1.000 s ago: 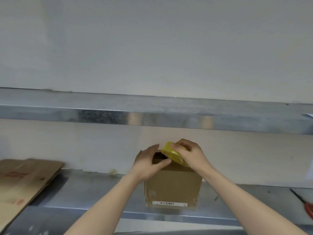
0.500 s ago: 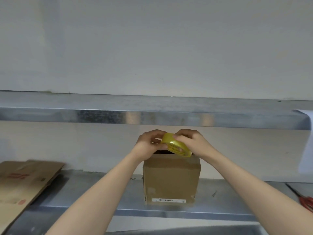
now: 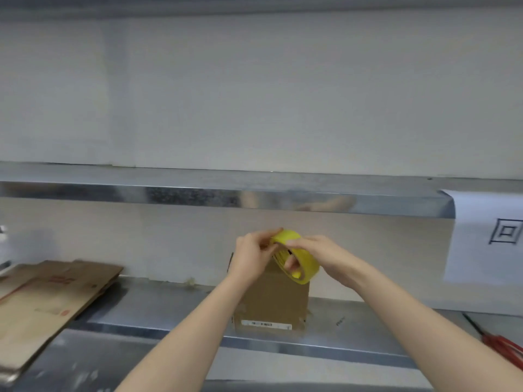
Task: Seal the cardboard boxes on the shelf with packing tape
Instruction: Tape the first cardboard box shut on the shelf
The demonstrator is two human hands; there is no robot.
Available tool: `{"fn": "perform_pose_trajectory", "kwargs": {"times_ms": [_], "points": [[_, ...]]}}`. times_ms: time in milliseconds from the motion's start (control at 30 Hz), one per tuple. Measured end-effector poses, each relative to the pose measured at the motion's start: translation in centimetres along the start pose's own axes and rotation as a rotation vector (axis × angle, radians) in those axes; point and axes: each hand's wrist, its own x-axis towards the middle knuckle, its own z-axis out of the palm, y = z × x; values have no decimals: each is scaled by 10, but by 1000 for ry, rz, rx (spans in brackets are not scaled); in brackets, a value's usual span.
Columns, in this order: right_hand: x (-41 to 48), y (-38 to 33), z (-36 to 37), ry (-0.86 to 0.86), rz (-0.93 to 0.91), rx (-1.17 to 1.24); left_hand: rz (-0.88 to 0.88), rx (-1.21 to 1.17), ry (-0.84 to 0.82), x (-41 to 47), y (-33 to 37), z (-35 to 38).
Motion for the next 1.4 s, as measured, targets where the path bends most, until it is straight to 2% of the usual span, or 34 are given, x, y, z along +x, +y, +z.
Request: {"fn": "perform_pose_trajectory", "kwargs": {"times_ms": [100,200,267,333,533,633,767,1000,1200,1267,1400], "points": [[-23,22,-13,-94,-4,57,-130,-306,-201,-23,11,3],[-41,37,-18,-86,5,13,-393,-594,-331,-39,25,10],[-47,40,-16,-47,13,89,-419,-640,-372,-48,32,17],[-54,37,-14,-28,20,120,-366,-651,-330,-56,37,23],[-67,49,-11,1,64,-5,-191,-438,-169,-66,41,34],[-67,53,-11,41,74,-10,-115,-374,-189,-65,42,36],[-64,49,-13,52,113,0,-109,-431,-210,-63,38,35],[-53,57,-15,60,105,-51,-59,-275,-42,-55,28,43],[-43,53,-18,111,106,-12,228,30,103,-43,33,56],[-44,52,-20,95,90,-14,195,97,107,-38,35,59],[-52,59,-23,-8,12,-167,-24,58,109,-25,34,57]]}}
